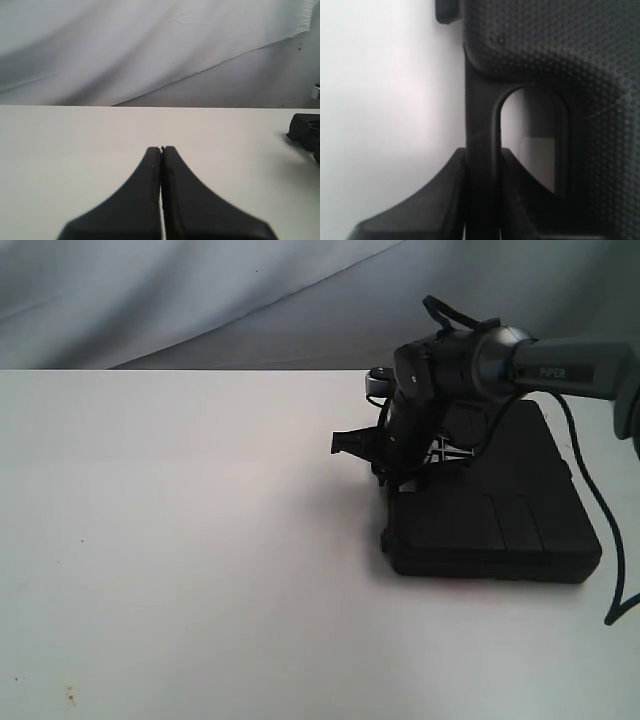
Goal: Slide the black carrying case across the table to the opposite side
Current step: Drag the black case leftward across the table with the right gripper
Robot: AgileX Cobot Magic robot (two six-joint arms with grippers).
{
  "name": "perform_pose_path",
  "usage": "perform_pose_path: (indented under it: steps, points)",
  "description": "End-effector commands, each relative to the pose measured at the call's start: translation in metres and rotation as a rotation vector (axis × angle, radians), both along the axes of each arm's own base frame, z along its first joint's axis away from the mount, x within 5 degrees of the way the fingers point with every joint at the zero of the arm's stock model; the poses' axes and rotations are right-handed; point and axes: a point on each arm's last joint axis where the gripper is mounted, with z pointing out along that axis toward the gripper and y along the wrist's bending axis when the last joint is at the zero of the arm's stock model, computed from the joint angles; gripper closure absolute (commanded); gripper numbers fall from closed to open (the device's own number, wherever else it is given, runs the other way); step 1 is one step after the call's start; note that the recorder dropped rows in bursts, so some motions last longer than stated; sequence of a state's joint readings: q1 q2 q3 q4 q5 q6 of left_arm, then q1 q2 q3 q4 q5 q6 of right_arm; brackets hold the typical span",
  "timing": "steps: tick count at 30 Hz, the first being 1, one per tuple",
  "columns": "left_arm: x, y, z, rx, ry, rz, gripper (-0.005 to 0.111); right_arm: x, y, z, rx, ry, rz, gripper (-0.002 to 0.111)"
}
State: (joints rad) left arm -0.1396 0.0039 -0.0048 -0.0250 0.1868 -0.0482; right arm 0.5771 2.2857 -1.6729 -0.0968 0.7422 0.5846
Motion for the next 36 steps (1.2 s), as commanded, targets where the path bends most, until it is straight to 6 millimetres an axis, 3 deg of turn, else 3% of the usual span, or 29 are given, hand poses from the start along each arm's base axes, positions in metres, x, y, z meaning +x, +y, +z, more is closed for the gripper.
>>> perform_pose_path:
  steps: [1, 20, 36]
  points:
    - [0.0, 0.0, -0.001, -0.006, -0.001, 0.001, 0.107, 0.0, 0.016, 0.0, 0.044, -0.017, -0.016, 0.108]
    - [0.0, 0.0, -0.001, -0.006, -0.001, 0.001, 0.107, 0.0, 0.095, -0.009, 0.143, -0.008, 0.031, 0.108]
    - [0.0, 0.0, -0.001, -0.006, -0.001, 0.001, 0.107, -0.002, 0.103, -0.016, 0.15, 0.004, 0.029, 0.108]
